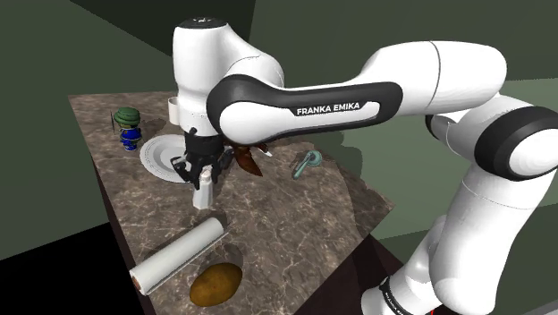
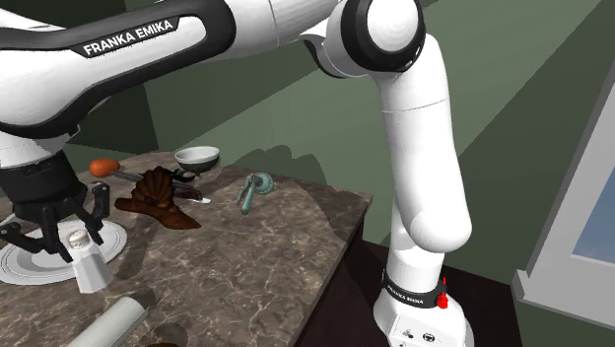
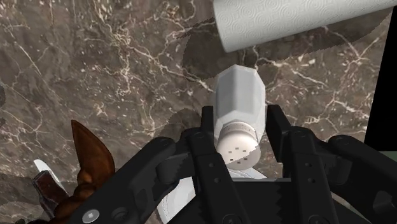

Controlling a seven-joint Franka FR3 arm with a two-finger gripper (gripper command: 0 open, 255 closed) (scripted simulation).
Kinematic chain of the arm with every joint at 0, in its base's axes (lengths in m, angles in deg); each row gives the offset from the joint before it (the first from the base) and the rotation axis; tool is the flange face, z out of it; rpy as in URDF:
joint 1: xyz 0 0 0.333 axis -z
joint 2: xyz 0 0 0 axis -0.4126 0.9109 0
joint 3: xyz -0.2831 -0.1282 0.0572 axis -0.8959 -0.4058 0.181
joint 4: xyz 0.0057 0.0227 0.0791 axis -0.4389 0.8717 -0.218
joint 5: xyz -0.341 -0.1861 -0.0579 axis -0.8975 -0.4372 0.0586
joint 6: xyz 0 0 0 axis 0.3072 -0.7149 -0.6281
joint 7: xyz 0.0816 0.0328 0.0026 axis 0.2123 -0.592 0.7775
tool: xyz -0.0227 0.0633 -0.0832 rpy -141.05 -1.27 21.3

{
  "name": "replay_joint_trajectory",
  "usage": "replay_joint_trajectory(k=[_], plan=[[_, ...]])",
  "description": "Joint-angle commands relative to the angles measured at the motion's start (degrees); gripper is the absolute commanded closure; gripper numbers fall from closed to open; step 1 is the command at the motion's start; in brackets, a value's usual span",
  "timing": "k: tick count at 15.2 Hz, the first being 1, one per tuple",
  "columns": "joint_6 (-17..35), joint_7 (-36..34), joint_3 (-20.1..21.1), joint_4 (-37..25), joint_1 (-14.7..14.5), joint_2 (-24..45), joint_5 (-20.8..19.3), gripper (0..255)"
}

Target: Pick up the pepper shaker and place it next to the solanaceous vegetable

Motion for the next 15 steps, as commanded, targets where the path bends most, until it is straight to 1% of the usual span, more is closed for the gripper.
replay_joint_trajectory(k=[1, 13, 15], plan=[[1.4, -0.3, -0.1, 1.0, 0.0, 0.4, -0.2, 255], [9.6, -2.2, -0.7, 7.0, -0.1, 3.1, -2.2, 255], [9.6, -2.2, -0.7, 7.0, -0.1, 3.1, -2.2, 255]])
